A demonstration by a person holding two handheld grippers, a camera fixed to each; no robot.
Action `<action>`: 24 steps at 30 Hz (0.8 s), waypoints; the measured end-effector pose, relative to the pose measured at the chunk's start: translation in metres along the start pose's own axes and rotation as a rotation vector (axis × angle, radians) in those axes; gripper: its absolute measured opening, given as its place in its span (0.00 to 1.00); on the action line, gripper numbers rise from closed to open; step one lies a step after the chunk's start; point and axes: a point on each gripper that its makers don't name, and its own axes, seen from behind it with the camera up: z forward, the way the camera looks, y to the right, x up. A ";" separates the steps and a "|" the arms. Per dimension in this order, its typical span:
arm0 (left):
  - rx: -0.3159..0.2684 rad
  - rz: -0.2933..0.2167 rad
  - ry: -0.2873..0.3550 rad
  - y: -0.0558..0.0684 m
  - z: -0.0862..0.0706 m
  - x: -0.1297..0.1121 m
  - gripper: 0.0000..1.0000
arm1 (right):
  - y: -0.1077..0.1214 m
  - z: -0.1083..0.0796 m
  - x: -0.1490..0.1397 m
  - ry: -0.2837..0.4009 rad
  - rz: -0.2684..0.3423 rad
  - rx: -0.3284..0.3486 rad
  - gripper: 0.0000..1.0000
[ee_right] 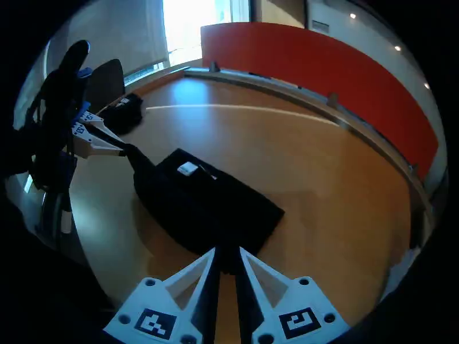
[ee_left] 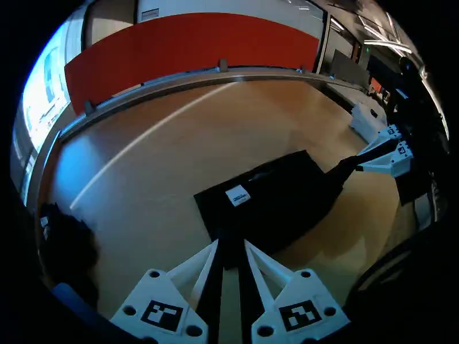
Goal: Fold towel
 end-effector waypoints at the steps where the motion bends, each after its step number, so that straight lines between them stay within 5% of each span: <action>1: 0.003 0.002 0.001 -0.001 0.002 0.002 0.15 | 0.002 0.002 0.001 -0.001 -0.001 -0.004 0.15; 24: 0.031 0.030 -0.018 -0.014 0.035 0.012 0.15 | 0.026 0.032 0.011 -0.020 0.011 -0.030 0.15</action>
